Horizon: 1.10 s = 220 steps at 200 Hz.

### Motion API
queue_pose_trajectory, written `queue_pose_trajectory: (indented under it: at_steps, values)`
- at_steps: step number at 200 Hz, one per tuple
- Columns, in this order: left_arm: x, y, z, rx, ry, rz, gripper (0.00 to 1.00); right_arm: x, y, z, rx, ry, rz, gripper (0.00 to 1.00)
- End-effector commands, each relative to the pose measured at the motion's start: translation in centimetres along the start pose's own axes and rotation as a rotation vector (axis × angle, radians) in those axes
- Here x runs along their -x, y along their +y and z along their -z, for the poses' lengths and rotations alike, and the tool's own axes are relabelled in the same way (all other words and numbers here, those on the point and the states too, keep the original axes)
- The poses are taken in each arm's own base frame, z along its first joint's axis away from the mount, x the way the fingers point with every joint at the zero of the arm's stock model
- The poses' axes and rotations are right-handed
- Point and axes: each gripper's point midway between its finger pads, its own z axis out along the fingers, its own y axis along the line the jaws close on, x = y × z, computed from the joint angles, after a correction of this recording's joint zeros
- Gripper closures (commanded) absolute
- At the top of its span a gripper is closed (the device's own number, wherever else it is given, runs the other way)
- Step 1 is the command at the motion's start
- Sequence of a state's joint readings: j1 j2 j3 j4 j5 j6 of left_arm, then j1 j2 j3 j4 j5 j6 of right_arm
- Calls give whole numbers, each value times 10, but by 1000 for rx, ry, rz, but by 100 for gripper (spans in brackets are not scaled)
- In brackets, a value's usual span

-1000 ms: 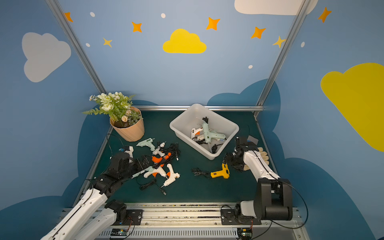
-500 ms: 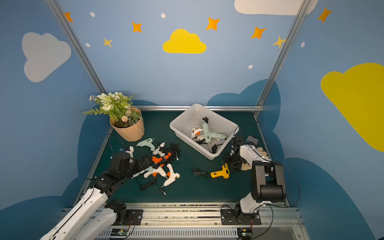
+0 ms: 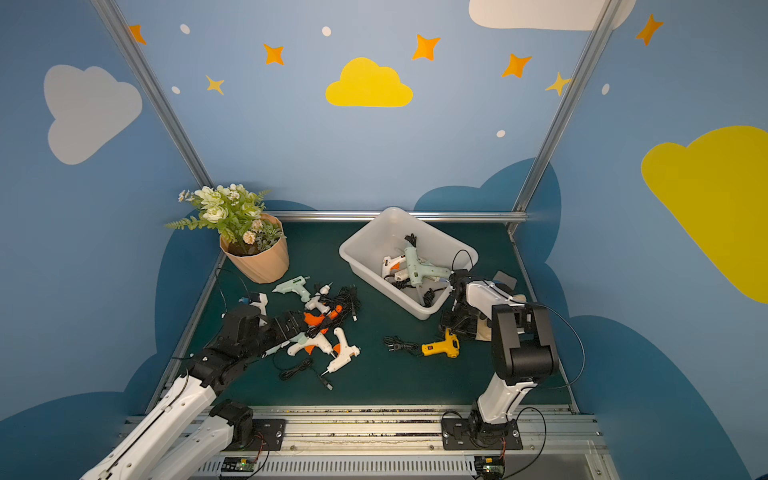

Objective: Put the hot melt glue gun into the storage box
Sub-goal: Pick up the hot melt adhesive gun from the center of the board.

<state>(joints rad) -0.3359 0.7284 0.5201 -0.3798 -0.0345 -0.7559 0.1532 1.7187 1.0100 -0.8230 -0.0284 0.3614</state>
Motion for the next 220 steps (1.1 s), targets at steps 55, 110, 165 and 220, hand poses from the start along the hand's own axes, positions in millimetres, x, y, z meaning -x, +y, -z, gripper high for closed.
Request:
queue_pose_trajectory:
  at_steps: [55, 110, 165, 220]
  values:
    - [0, 1, 0, -4, -8, -1, 0, -13, -4, 12, -57, -9, 65, 77]
    - [2, 1, 1, -4, -17, -1, 0, -16, -9, 76, -199, -194, 127, 88]
    - [0, 2, -1, -10, -15, 9, 0, -25, -22, 169, -226, -460, 114, 91]
    - [0, 1, 0, -14, -19, 9, 0, -40, -8, 257, 27, -816, 146, 93]
